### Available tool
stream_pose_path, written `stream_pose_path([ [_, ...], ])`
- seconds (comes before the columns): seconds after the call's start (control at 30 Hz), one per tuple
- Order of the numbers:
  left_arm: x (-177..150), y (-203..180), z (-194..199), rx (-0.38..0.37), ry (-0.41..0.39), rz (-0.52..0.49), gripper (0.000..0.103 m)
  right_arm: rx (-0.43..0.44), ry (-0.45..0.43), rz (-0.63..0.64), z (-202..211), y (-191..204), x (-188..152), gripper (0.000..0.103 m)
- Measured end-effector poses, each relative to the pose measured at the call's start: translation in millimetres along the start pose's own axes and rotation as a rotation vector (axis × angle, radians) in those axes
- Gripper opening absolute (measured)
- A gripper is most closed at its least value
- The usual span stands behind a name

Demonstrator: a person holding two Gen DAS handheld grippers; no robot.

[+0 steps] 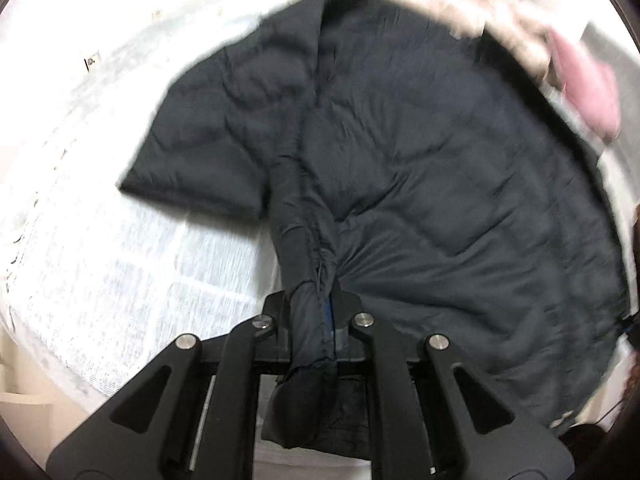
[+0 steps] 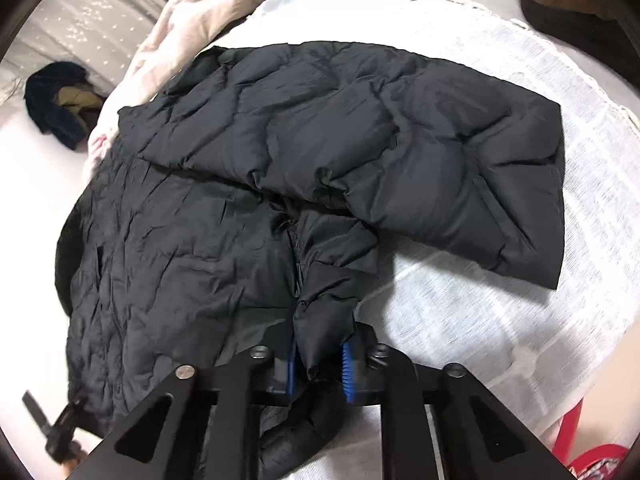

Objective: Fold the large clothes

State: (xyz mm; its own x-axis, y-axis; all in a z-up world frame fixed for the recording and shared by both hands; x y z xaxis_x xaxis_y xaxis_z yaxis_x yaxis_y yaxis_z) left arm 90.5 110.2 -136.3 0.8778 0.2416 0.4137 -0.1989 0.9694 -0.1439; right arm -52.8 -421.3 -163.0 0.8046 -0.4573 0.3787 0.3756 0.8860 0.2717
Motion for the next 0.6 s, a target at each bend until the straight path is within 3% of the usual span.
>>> stream_pose_path([
  [0.1,-5,-6,-11,0.042,0.033,-0.055,0.029,-0.173,-0.003,0.103,-4,-4,10,0.015],
  [0.2,1,-6,0,0.149,-0.009,-0.065,0.067,-0.296,-0.015,0.163,0,-2,16,0.028],
  [0.23,6,-4,8,0.173,-0.035,-0.064,0.072,-0.318,-0.011,0.168,4,-3,17,0.033],
  [0.37,17,-8,37,0.123,-0.079,-0.023,0.075,-0.29,-0.041,0.164,29,1,21,0.045],
  [0.43,22,-5,56,0.106,-0.116,-0.022,0.082,-0.263,-0.069,0.183,37,15,20,0.056],
  [0.6,50,-24,68,0.074,-0.164,-0.049,0.083,-0.188,-0.147,0.301,53,74,22,0.067],
])
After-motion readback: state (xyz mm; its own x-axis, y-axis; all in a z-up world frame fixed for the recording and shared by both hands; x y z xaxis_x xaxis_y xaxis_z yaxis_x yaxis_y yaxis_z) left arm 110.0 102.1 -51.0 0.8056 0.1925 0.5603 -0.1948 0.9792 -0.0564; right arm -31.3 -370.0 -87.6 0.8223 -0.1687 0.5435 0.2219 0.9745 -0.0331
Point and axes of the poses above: each gripper's, at about its wrist camera, not at the fingertips, and z roughly against the way its jaws point, y to its left, x to its top, the point moved 10 cm from there along -z, roughly the way its jaws point, and after that the axes turned 10 degrees about z, right-handed, at the moved point
